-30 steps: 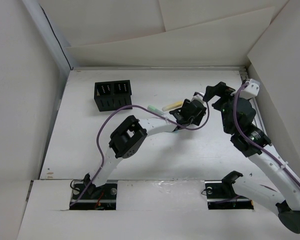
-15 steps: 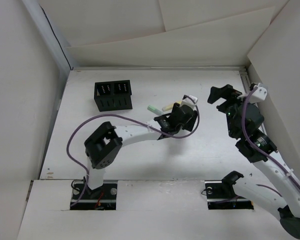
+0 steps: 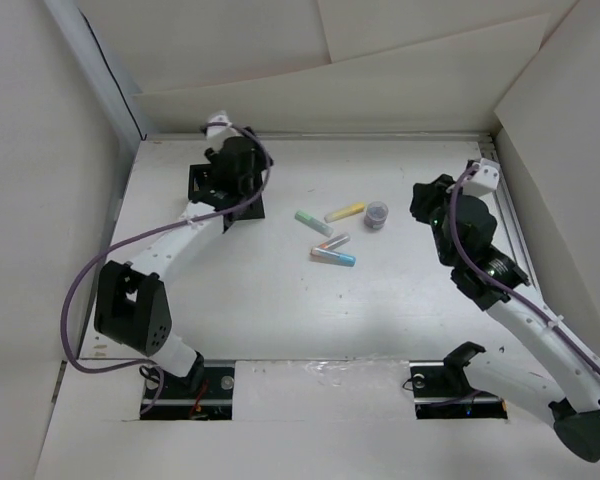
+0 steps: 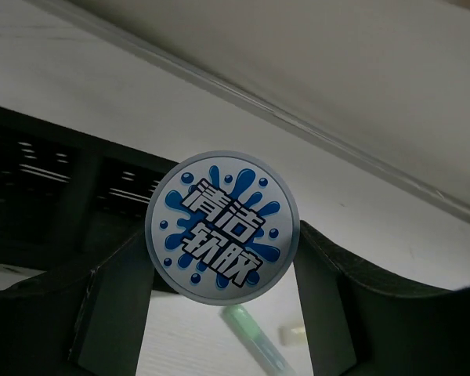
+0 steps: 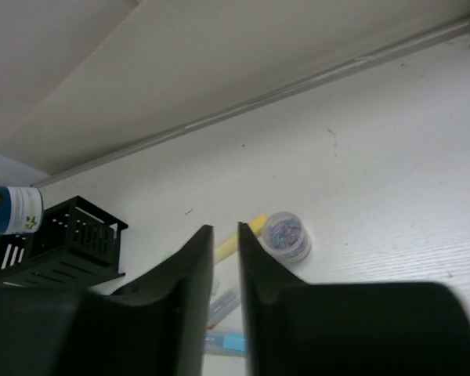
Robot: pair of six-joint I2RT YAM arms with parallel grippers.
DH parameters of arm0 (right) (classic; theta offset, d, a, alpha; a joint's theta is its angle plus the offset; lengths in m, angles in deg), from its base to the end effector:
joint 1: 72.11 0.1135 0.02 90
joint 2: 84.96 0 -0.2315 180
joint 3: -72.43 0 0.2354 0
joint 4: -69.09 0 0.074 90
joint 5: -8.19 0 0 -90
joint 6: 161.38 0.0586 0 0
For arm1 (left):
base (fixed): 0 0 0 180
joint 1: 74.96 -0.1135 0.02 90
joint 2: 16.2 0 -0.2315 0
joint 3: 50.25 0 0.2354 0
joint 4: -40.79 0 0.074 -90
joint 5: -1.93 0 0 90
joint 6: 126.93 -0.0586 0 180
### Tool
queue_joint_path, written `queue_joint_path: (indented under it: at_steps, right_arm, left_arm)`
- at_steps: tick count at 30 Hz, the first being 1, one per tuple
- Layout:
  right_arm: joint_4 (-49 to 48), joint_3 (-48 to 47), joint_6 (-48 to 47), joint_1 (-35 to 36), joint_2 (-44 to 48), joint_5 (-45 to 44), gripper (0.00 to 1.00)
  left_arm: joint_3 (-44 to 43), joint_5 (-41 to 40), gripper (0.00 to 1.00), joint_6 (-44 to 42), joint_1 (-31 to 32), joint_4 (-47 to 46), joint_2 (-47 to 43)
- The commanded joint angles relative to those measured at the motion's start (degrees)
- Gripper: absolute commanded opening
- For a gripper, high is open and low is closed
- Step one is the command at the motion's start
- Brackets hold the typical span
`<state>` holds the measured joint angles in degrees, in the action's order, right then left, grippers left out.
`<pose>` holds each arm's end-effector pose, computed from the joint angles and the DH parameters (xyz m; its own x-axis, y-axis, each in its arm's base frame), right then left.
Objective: Sort the stationery into containers
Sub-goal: Pick up the stationery from the center of the board, then place the stationery in the storage box.
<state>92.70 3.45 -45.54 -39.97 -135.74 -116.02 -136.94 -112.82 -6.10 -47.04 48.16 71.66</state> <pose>0.2031 0.0887 0.3548 -0.0570 0.3899 -0.9191 0.0654 0.9201 0.3862 0.3406 -0.1527 0.3211 -0.1431 -0.4509 -0.8810 -0.0162 0.8911 -0.4534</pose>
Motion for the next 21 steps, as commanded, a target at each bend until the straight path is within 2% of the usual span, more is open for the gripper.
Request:
queue_joint_path:
  at_steps: [1, 3, 5, 12, 17, 21]
  right_arm:
    - [-4.89, 0.51, 0.70, -0.41, -1.94, 4.68, 0.19]
    - [-4.89, 0.51, 0.70, -0.41, -3.87, 4.69, 0.11]
    - [-4.89, 0.51, 0.70, 0.11, -5.11, 4.69, 0.11]
    - [-4.89, -0.01, 0.70, 0.12, -7.66, 6.70, 0.23]
    - [-4.89, -0.54, 0.70, 0.12, -7.66, 6.71, 0.39]
    - [-4.89, -0.54, 0.70, 0.12, -7.14, 6.71, 0.43]
  left_arm:
    - [1.70, -0.65, 0.43, 6.79, -7.50, -2.88, -2.51]
    - [0.30, -2.31, 0.44, 6.79, -9.54, -0.61, -1.20]
    - [-0.24, -3.99, 0.44, 6.79, -11.91, 1.06, -0.14]
    - [-4.27, -9.69, 0.44, 2.22, -13.24, 4.14, 2.57]
    - [-6.65, -10.84, 0.44, 1.08, -14.47, 7.57, 5.05]
    - [-7.44, -13.39, 0.44, 0.55, -14.47, 9.68, 6.45]
